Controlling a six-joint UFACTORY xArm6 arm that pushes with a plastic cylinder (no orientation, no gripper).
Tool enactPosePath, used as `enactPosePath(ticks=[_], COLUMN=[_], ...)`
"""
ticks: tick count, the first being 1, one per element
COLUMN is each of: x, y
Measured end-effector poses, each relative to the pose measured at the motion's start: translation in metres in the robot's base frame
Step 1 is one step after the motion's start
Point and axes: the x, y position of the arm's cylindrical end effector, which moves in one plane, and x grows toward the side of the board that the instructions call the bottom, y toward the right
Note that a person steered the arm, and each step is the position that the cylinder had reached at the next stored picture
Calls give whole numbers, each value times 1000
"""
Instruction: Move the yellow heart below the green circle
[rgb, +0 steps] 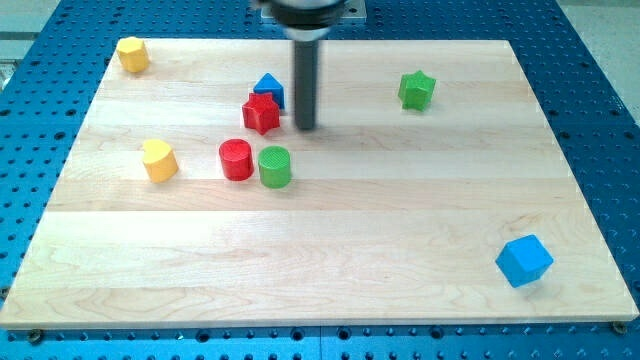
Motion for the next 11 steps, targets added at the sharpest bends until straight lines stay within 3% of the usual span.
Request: enactPosePath(ticks=[1, 4, 5, 6, 7, 9, 10, 11], x=[32, 39, 93, 140, 138, 118, 91, 93], y=[-42, -168, -130, -42, -34, -161, -141, -81])
